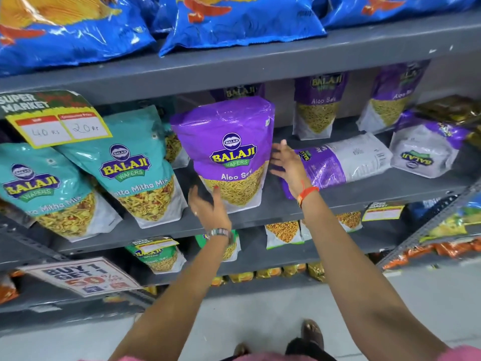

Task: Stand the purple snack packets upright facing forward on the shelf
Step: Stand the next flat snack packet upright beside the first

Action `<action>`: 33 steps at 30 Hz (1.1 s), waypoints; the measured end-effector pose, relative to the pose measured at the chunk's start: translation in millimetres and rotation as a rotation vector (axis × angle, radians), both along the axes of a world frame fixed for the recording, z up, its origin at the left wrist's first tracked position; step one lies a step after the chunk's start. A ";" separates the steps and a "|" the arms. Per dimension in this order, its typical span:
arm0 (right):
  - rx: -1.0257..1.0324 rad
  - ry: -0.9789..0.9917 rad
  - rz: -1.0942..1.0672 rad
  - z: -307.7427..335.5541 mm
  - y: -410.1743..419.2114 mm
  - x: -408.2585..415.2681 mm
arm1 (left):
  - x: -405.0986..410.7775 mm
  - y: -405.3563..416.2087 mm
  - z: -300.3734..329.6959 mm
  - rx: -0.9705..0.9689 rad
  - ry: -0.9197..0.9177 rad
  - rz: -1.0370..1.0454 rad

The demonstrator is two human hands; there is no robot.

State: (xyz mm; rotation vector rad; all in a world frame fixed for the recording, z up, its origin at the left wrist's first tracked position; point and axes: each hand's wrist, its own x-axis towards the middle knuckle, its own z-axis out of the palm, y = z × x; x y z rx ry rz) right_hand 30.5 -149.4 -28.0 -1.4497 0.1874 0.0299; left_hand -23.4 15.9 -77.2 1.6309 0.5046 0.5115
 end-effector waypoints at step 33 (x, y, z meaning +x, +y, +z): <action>-0.836 0.223 0.452 -2.9 -209.7 146.2 | 45.4 -267.0 3.4 -0.848 0.440 -0.004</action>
